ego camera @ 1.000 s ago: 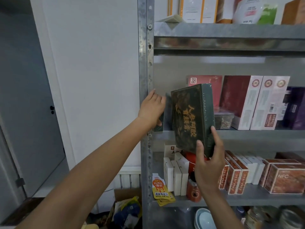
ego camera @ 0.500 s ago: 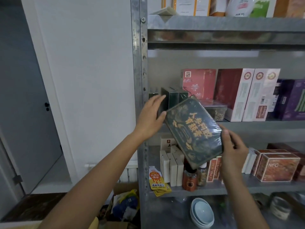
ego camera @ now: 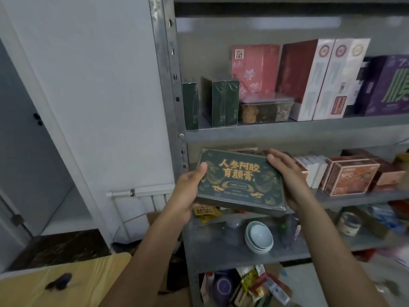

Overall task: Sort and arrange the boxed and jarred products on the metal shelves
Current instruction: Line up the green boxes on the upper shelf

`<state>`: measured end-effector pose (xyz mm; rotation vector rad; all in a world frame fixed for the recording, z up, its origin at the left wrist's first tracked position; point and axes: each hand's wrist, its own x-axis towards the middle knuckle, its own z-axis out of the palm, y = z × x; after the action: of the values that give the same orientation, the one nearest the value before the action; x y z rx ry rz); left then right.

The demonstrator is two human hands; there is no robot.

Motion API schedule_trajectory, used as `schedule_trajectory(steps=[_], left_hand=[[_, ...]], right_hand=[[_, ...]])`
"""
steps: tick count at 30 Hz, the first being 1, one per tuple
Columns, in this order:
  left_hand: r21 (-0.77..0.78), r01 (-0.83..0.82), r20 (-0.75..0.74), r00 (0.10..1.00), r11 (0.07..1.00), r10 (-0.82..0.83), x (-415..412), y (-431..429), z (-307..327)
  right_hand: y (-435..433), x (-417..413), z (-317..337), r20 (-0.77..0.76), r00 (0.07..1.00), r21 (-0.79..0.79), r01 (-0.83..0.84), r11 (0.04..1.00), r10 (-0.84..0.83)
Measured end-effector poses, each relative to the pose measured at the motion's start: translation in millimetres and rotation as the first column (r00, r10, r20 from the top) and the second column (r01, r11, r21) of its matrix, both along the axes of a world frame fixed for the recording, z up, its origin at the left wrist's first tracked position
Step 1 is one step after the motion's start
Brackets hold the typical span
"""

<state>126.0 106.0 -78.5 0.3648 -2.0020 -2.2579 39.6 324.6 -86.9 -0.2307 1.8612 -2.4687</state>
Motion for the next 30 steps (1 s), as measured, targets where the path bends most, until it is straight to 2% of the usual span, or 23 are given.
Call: schedule_trajectory(steps=[3,6,9,10,11,12,13,14,16,18,19,20,22,24,25,26,28,29,30], left_hand=[[0.051,-0.104,-0.001,0.995,0.993,0.104,9,0,-16],[0.013,-0.180,0.008,0.984,0.984,0.180,17,0,-27],[-0.005,-0.155,0.000,0.988,0.988,0.155,20,-3,-33],[-0.076,-0.171,-0.018,0.985,0.982,0.170,20,-3,-36],[-0.239,-0.206,-0.052,0.979,0.949,0.199,19,-3,-40],[-0.460,-0.261,-0.099,0.965,0.849,0.243,18,-4,-47],[-0.663,-0.305,-0.164,0.950,0.684,0.265,19,-4,-52],[-0.785,-0.334,-0.249,0.941,0.521,0.228,22,-3,-54],[-0.889,-0.361,-0.383,0.923,0.280,-0.027,26,0,-56],[-0.894,-0.448,-0.421,0.859,-0.028,-0.291,24,2,-62],[-0.854,-0.502,-0.434,0.831,-0.135,-0.347,22,2,-64],[-0.824,-0.537,-0.458,0.819,-0.180,-0.345,21,2,-64],[-0.794,-0.585,-0.528,0.798,-0.166,-0.289,16,1,-62],[-0.791,-0.608,-0.577,0.778,-0.065,-0.249,14,0,-66],[-0.815,-0.577,-0.575,0.793,0.055,-0.199,15,2,-67],[-0.832,-0.507,-0.540,0.833,0.224,-0.122,17,4,-68],[-0.751,-0.347,-0.398,0.917,0.562,0.034,18,10,-69],[-0.694,-0.300,-0.336,0.939,0.655,0.073,18,14,-70],[-0.654,-0.266,-0.295,0.952,0.708,0.084,16,18,-73]], right_hand=[[-5,19,-25,0.171,0.966,-0.141,-0.170,0.975,0.194],[-8,39,-45,0.256,0.897,-0.233,-0.305,0.924,0.360],[-11,47,-51,0.271,0.908,-0.248,-0.254,0.935,0.319],[-12,49,-51,0.272,0.916,-0.236,-0.233,0.943,0.294],[-13,50,-50,0.271,0.924,-0.214,-0.214,0.953,0.269],[-14,51,-49,0.270,0.933,-0.186,-0.193,0.963,0.239],[-15,52,-48,0.265,0.941,-0.161,-0.170,0.972,0.209],[-16,53,-46,0.262,0.948,-0.142,-0.148,0.979,0.182],[-19,55,-42,0.287,0.947,-0.141,-0.106,0.984,0.143],[-20,55,-40,0.356,0.923,-0.173,-0.087,0.981,0.145],[-20,56,-40,0.393,0.907,-0.188,-0.083,0.979,0.153],[-20,57,-40,0.420,0.894,-0.200,-0.079,0.977,0.158],[-19,61,-39,0.430,0.886,-0.241,-0.076,0.967,0.177],[-15,62,-38,0.413,0.889,-0.252,-0.098,0.963,0.198],[-12,61,-37,0.406,0.893,-0.224,-0.111,0.968,0.196],[-10,58,-38,0.397,0.904,-0.166,-0.097,0.981,0.156],[-11,48,-44,0.347,0.937,-0.032,0.054,0.998,-0.039],[-15,43,-47,0.290,0.948,0.020,0.133,0.991,-0.133],[-21,40,-49,0.231,0.954,0.068,0.180,0.981,-0.191]])
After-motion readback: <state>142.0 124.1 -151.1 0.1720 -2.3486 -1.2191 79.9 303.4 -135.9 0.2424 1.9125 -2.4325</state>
